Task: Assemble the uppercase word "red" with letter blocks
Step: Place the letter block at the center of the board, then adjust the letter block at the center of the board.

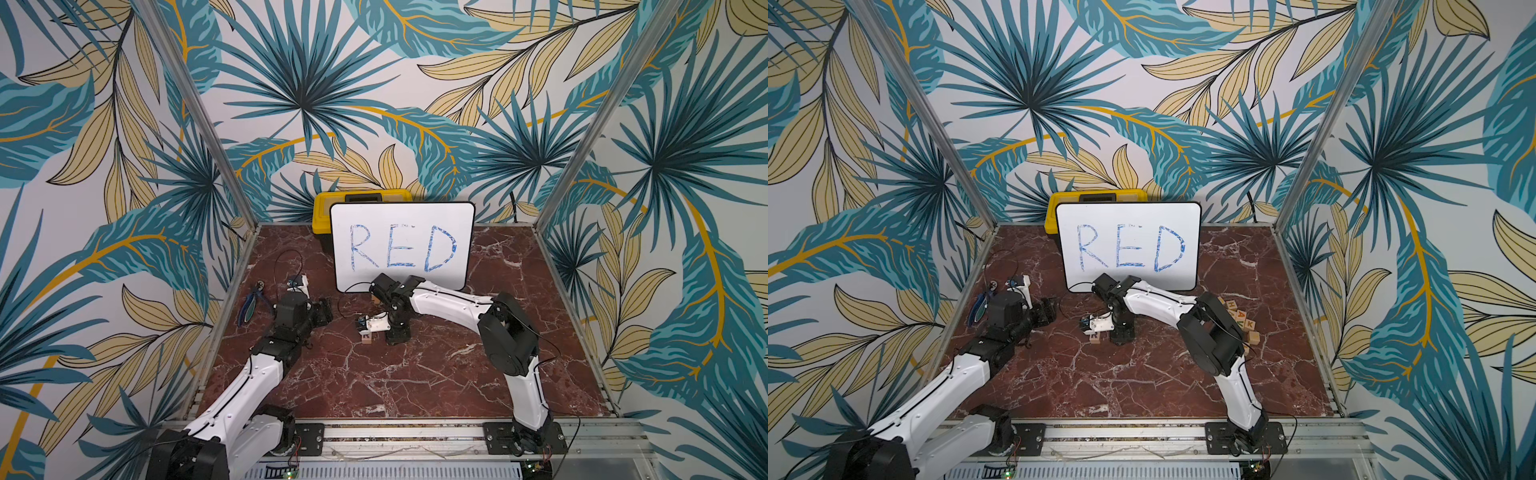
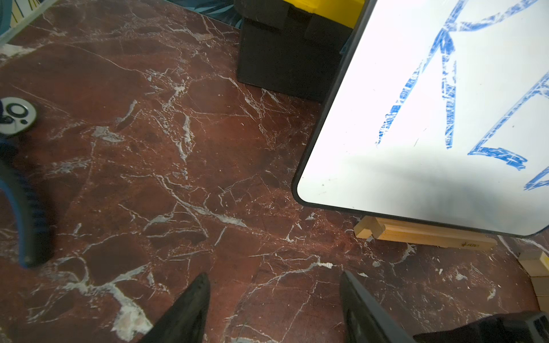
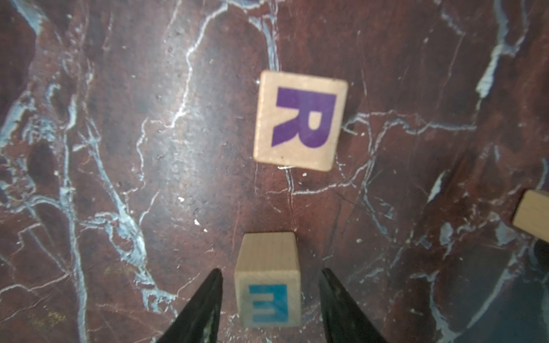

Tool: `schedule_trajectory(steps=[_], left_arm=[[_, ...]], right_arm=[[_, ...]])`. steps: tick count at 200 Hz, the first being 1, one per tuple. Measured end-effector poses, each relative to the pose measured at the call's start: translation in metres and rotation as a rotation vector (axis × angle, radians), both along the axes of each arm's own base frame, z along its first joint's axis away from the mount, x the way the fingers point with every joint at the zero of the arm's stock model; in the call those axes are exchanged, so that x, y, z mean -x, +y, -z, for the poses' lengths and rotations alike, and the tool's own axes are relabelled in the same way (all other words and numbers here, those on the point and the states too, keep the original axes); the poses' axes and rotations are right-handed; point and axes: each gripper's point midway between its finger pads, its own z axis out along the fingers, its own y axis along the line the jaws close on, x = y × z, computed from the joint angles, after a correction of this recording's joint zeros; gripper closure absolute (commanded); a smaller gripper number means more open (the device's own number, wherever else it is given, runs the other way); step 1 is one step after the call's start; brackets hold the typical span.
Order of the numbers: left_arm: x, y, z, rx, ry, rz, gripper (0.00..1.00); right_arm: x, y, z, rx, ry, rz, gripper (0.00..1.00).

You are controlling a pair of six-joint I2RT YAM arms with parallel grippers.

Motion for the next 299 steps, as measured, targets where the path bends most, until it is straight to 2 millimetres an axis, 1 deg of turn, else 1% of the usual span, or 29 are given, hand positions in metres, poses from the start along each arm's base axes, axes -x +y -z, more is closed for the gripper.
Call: schedule_trajectory(steps=[13,23,43,52,67,80,93,102,129,147,166,195,238,278,299], left_arm=[[0.000,0.000,-0.001,0.001,-0.003,0.000,0.30],[0.001,0.000,-0.002,0.001,-0.007,0.000,0.30],[0.001,0.000,-0.005,0.003,-0.016,0.000,0.30],[0.001,0.000,-0.006,0.004,-0.019,0.001,0.30],[0.001,0.000,-0.007,0.006,-0.021,0.002,0.30],[0.001,0.000,-0.007,0.006,-0.021,0.003,0.30],[0.001,0.000,-0.007,0.006,-0.020,0.003,0.30],[0.001,0.000,-0.006,0.006,-0.019,0.003,0.31],[0.001,-0.002,0.002,0.006,0.009,0.008,0.31],[0.000,-0.002,0.009,0.006,0.032,0.012,0.31],[0.000,-0.003,0.013,0.006,0.045,0.015,0.31],[0.000,-0.004,0.017,0.008,0.059,0.019,0.31],[0.000,-0.004,0.021,0.009,0.071,0.022,0.31],[0.000,-0.004,0.021,0.009,0.074,0.023,0.31],[0.000,-0.004,0.023,0.008,0.078,0.023,0.31]], right_arm=[[0.001,0.001,-0.006,-0.019,-0.002,0.011,0.46],[0.003,0.001,-0.015,-0.040,-0.004,0.021,0.46],[0.007,0.002,-0.041,-0.101,-0.019,0.054,0.45],[0.008,0.002,-0.054,-0.133,-0.030,0.077,0.48],[0.008,0.002,-0.077,-0.180,-0.048,0.152,0.53],[0.007,0.000,-0.091,-0.208,-0.052,0.234,0.54],[0.006,-0.001,-0.098,-0.228,-0.038,0.323,0.54],[0.006,-0.001,-0.100,-0.237,-0.017,0.389,0.54],[0.007,0.000,-0.093,-0.254,0.055,0.607,0.60],[0.007,-0.001,-0.084,-0.245,0.097,0.761,0.61],[0.002,-0.003,-0.073,-0.226,0.110,0.922,0.61],[0.001,-0.004,-0.050,-0.175,0.128,1.116,0.60],[0.005,-0.001,-0.025,-0.116,0.119,1.257,0.59],[0.000,-0.007,-0.019,-0.103,0.092,1.325,0.57],[0.000,-0.008,-0.010,-0.084,0.091,1.342,0.56]])
